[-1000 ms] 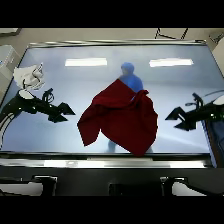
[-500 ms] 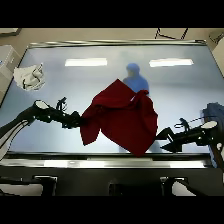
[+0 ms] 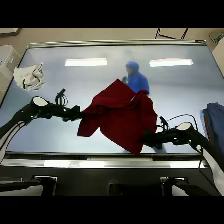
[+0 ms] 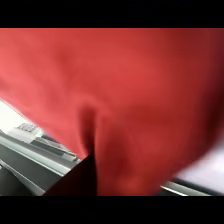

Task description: Fold the clothes and pants, and hang the long-sleeved shirts on hangers.

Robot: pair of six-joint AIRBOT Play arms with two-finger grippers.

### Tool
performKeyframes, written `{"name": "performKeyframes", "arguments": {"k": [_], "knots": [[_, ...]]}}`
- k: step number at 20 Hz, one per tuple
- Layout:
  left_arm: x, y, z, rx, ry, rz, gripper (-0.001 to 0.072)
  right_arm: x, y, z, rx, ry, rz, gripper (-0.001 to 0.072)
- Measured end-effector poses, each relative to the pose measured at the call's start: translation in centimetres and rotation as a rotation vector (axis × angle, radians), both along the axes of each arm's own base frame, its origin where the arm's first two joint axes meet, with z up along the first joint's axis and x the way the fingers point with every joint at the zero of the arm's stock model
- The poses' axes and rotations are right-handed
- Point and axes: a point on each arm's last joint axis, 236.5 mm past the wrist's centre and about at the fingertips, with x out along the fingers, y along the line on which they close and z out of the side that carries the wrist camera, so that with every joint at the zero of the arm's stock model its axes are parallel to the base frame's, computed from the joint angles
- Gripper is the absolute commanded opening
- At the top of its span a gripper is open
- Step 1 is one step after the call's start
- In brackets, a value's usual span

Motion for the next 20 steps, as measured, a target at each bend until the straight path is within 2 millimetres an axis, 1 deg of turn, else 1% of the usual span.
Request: {"name": "performKeyframes", "arguments": {"k": [1,2,3,4,5,6,7,8,9,10,11,12,13,15,17,18,19,20], "knots": [[1.0,-0.1,2.7,-0.004,-0.081,-0.01,0.0018,1.5,0.0,1.0,-0.016,-0.059,0.02,0.0047],[2.2,0.0,5.7,-0.005,-0.176,-0.011,0.0018,3.4,-0.3,2.8,-0.045,-0.139,0.064,0.0047],[3.5,0.1,9.5,-0.006,-0.283,-0.006,0.0018,5.3,-0.8,5.0,-0.09,-0.229,0.11,0.0047],[4.7,0.5,14.2,-0.009,-0.411,0.01,0.0018,7.6,-1.8,7.8,-0.155,-0.336,0.156,0.0048],[5.6,1.0,19.7,-0.012,-0.552,0.033,0.0018,10.2,-3.1,11.6,-0.244,-0.462,0.186,0.0048],[5.9,1.7,25.4,-0.015,-0.692,0.063,0.0018,12.7,-4.8,16.3,-0.351,-0.597,0.191,0.0048],[5.5,2.7,31.8,-0.018,-0.848,0.103,0.0018,14.7,-6.5,21.4,-0.453,-0.729,0.172,0.0048],[4.3,3.6,37.4,-0.02,-0.984,0.137,0.0018,16.0,-8.2,27.5,-0.552,-0.875,0.13,0.0048],[2.3,4.6,43.2,-0.026,-1.124,0.176,0.0018,16.3,-9.4,33.2,-0.625,-1.002,0.081,0.0048],[-0.2,5.3,47.8,-0.035,-1.241,0.207,0.0019,15.6,-10.3,38.9,-0.68,-1.128,0.025,0.0048],[-3.1,5.9,52.0,-0.045,-1.352,0.238,0.0019,14.4,-10.9,43.4,-0.718,-1.23,-0.026,0.0048],[-5.8,6.4,55.0,-0.054,-1.44,0.265,0.0019,12.9,-11.5,47.4,-0.747,-1.32,-0.075,0.0048],[-8.6,6.8,57.7,-0.063,-1.52,0.289,0.0019,11.1,-11.6,50.4,-0.758,-1.391,-0.111,0.0048],[-13.0,7.7,61.5,-0.084,-1.646,0.341,0.0019,8.3,-11.7,54.6,-0.759,-1.5,-0.169,0.0048],[-16.2,8.5,63.9,-0.101,-1.736,0.39,0.0019,6.3,-11.5,57.5,-0.745,-1.588,-0.216,0.0048],[-17.2,8.9,64.8,-0.109,-1.766,0.41,0.0019,5.5,-11.4,58.8,-0.732,-1.628,-0.235,0.0048],[-17.9,9.1,65.4,-0.114,-1.789,0.426,0.0019,4.9,-11.1,59.5,-0.716,-1.654,-0.247,0.0048],[-18.2,9.3,65.7,-0.113,-1.802,0.437,0.0019,4.6,-11.0,60.0,-0.705,-1.667,-0.252,0.0048]]}}
